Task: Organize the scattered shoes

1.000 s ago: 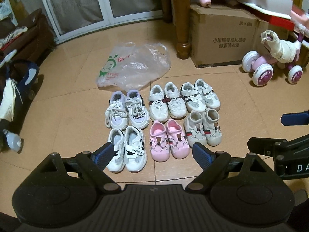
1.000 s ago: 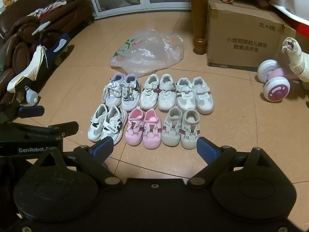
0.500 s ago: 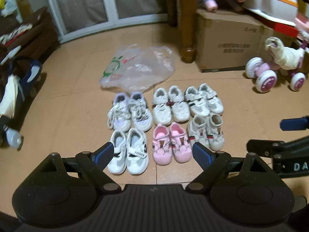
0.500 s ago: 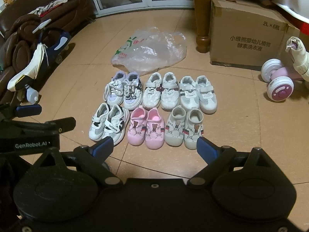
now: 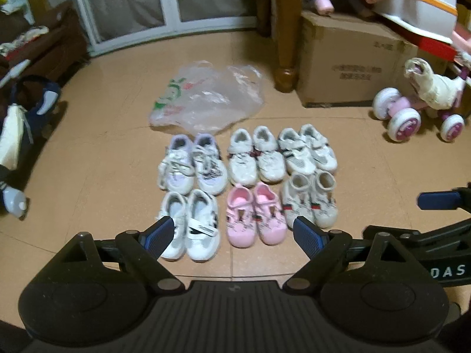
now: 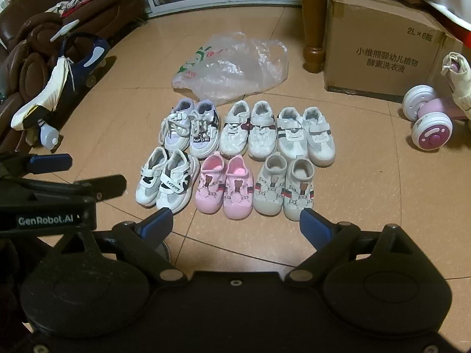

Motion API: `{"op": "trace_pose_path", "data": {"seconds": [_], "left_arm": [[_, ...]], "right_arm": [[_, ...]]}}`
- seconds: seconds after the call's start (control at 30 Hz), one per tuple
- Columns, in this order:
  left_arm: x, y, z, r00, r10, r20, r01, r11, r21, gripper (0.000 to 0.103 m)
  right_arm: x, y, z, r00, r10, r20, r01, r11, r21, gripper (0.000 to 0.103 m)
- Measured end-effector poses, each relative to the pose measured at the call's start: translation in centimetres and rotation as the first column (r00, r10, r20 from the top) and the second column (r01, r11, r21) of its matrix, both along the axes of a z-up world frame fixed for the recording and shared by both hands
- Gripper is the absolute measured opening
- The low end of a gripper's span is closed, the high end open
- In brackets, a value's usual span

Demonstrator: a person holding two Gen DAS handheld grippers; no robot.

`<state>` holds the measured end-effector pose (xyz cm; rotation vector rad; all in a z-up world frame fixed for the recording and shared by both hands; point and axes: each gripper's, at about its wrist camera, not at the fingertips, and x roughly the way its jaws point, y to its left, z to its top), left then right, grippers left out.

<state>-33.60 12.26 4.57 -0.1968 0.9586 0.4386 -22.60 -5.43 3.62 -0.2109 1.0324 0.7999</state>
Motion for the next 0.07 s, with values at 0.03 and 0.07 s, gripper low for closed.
{"op": "trace_pose_path", "data": {"seconds": [0.03,0.07], "left_arm": [[-0.03,0.05,-0.06,1.000,0.000,0.000,0.000,1.000,-0.004,0.089],[-0.13,0.14,-0.08,1.000,0.000,0.008,0.000,1.000,-0.010,0.089]], "right_arm": [[0.08,-0.02,-0.01,1.000,-0.002,-0.003,0.002,1.000,0.002,0.094],[0.15,-0.04,-0.02,1.000,-0.004,-0.007,0.004,1.000,0.005,0.094]]}}
